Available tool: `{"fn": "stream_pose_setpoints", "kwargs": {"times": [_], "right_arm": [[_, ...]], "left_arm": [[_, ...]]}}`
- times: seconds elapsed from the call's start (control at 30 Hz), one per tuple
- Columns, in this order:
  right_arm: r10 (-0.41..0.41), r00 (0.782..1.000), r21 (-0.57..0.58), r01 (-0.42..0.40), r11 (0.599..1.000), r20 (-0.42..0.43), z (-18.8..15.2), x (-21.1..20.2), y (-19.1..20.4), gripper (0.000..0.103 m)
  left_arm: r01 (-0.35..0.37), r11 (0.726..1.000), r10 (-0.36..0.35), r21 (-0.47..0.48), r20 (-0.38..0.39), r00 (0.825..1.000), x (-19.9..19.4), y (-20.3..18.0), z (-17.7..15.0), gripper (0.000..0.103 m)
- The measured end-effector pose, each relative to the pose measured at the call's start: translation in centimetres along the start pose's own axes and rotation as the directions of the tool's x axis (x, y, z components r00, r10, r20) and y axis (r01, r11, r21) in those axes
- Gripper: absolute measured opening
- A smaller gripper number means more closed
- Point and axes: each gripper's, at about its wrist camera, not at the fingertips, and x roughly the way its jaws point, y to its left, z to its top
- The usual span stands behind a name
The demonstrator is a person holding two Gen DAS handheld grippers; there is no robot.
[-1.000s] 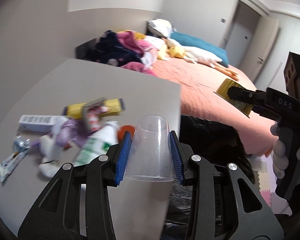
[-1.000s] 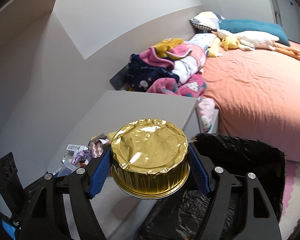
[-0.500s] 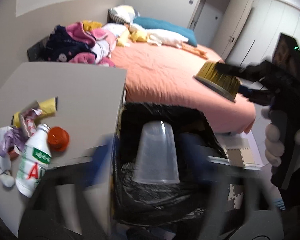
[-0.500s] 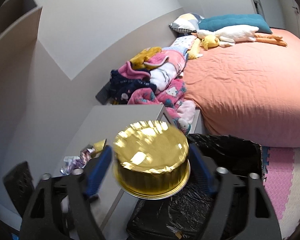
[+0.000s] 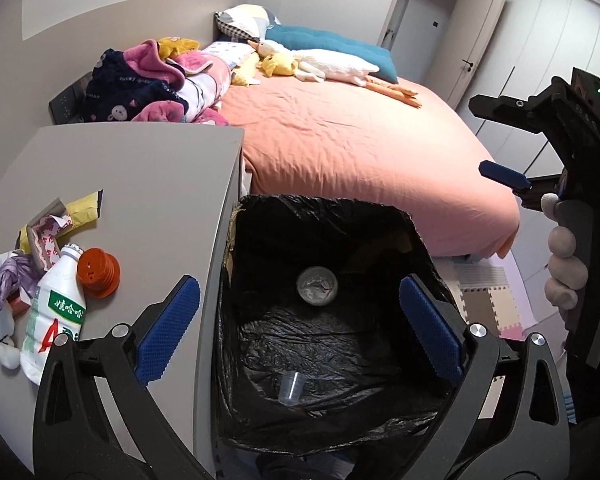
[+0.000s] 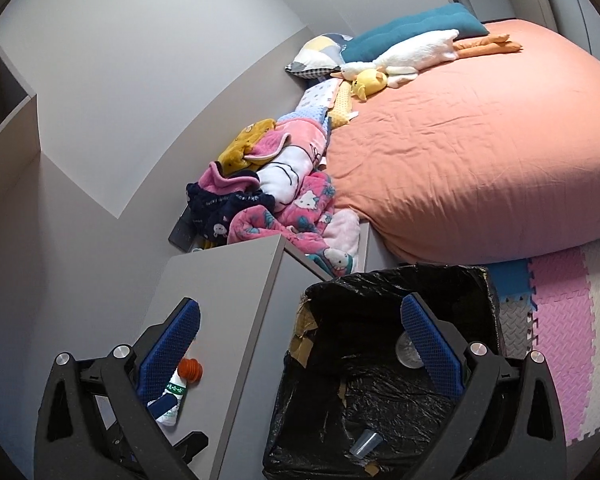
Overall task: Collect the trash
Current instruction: 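Carry both cups over the black bin and open both tools to drop them, then move both open tools back over the table trash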
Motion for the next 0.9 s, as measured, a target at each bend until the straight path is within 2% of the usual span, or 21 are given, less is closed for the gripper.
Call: {"fn": "stream_pose_setpoints", "kwargs": {"times": [0.5, 0.9], "right_arm": [[0.03, 0.999, -0.033, -0.032, 0.999, -0.043, -0.9, 1.9, 2.2, 0.1], [0.054, 0.991, -0.119, -0.069, 0.99, -0.125, -3.7, 5.4, 7.6, 0.1]], "left_arm": [[-0.033, 0.999, 0.033, -0.022, 0.03, 0.999, -1.6, 1.5, -1.2, 0.096], [-0.118, 0.989, 0.122, -0.09, 0.042, 0.992, -4.2, 6.1, -3.3, 0.096]]}}
